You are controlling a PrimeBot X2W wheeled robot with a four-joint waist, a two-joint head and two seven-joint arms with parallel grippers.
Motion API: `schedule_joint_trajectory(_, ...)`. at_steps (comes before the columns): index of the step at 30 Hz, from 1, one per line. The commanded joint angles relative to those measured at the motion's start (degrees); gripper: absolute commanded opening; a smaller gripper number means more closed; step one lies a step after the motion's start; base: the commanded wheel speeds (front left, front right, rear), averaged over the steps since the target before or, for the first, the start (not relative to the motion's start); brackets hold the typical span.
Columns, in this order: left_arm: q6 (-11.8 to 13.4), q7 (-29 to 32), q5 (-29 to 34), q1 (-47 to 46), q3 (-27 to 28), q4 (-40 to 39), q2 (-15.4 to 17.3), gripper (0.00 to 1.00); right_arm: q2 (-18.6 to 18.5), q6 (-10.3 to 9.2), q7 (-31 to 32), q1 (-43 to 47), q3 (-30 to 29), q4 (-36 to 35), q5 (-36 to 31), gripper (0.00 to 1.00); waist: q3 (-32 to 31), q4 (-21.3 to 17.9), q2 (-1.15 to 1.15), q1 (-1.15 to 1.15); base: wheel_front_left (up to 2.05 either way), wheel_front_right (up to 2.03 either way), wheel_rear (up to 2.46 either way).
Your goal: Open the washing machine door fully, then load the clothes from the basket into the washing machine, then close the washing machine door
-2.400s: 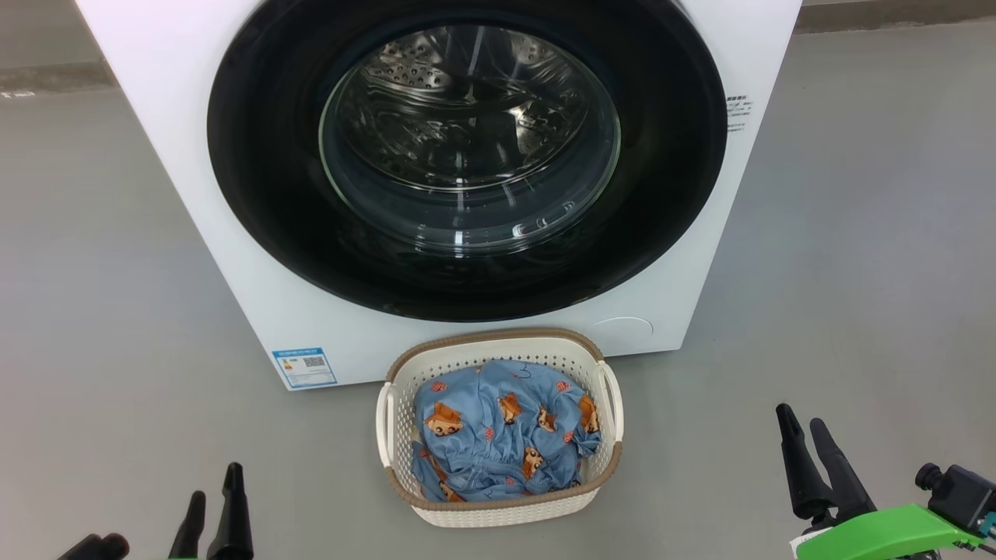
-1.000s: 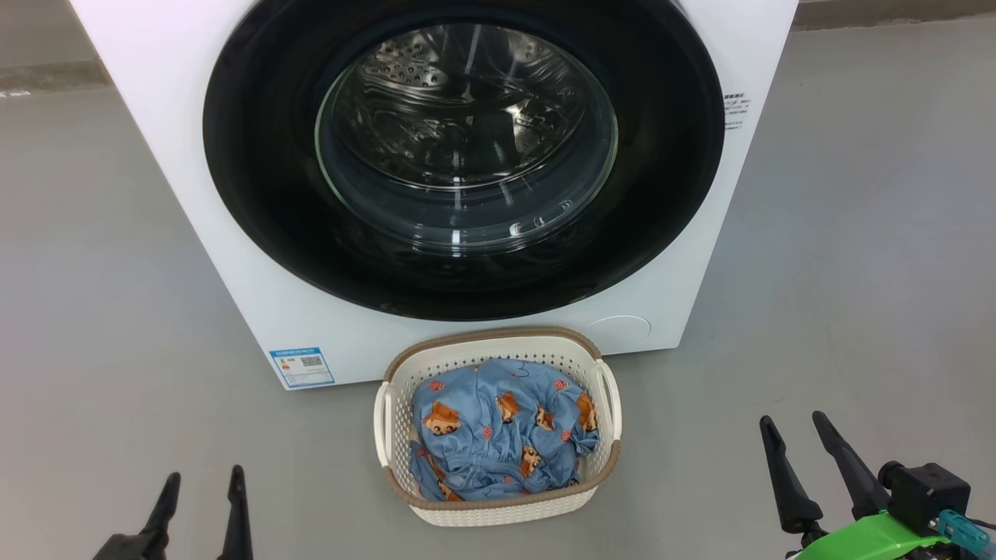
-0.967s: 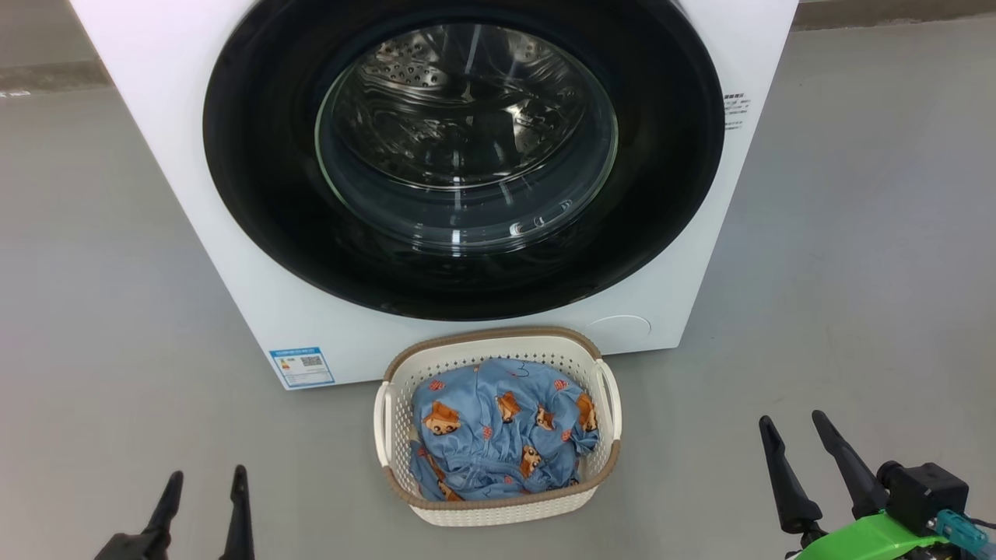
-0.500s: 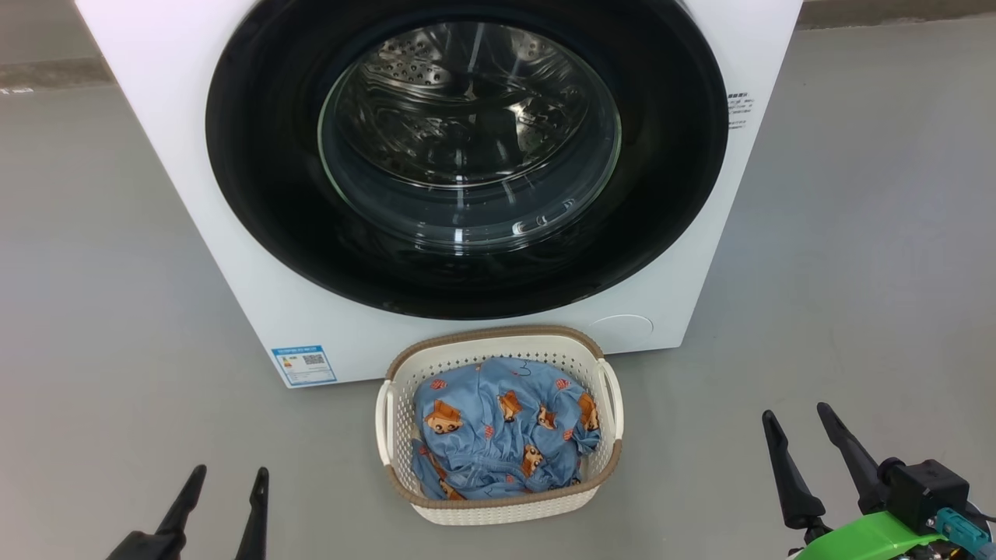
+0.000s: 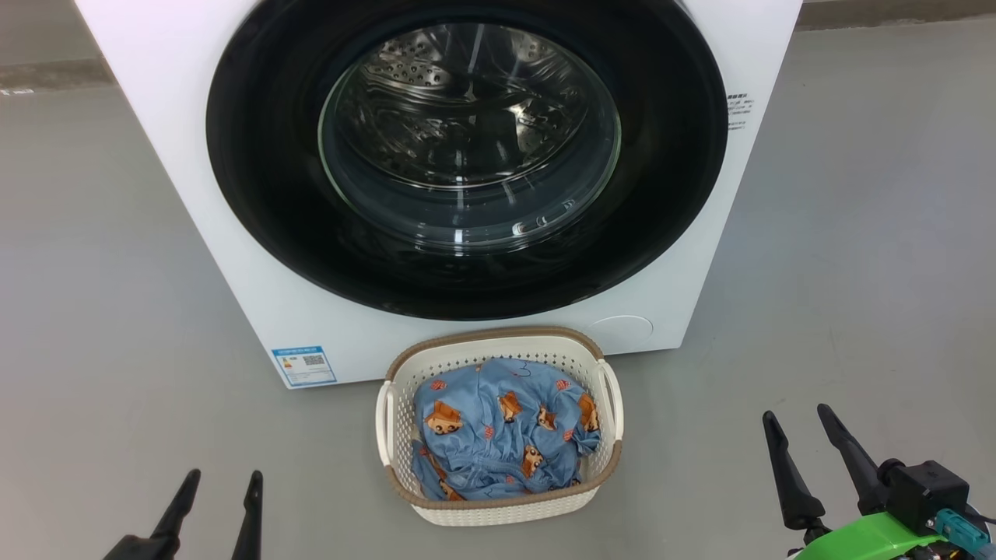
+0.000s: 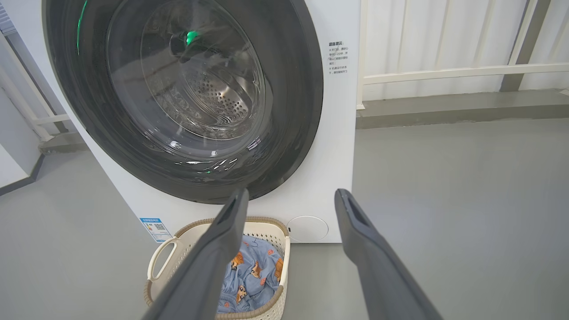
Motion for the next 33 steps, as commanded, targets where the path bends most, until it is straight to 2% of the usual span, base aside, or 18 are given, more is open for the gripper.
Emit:
schedule_joint_trajectory(1, -0.15, -0.79, -0.73, -0.62, 2.04, -0.92, 0.65, 1.0, -0.48, -0.06, -0.69, -1.71, 1.51, -1.12, -0.32, 1.0, -0.05, 0.02, 0.0, 0.0, 0.21, 0.21, -0.43)
schedule_joint_trajectory(10, -0.32, -0.79, -1.18, -0.44, 2.24, -1.1, 0.57, 1.0, -0.34, -0.06, -0.69, -1.62, 1.7, -1.03, -0.16, 1.0, -0.21, -0.08, 0.0, 0.0, 0.55, 0.55, -1.09)
schedule_joint_trajectory(25, -0.34, -0.79, -2.04, -0.89, 2.23, -2.43, 0.52, 1.0, 0.07, -0.06, -0.69, -1.73, 1.85, -0.98, -0.14, 1.0, -0.03, -0.28, 0.0, 0.0, 1.15, 1.15, -2.3)
schedule_joint_trajectory(33, -0.38, -0.79, -2.6, -0.84, 2.05, -2.46, 0.52, 1.0, -0.09, -0.06, -0.69, -1.98, 1.95, -0.81, -0.03, 1.0, -0.04, -0.31, 0.0, 0.0, 0.64, 0.64, -1.28)
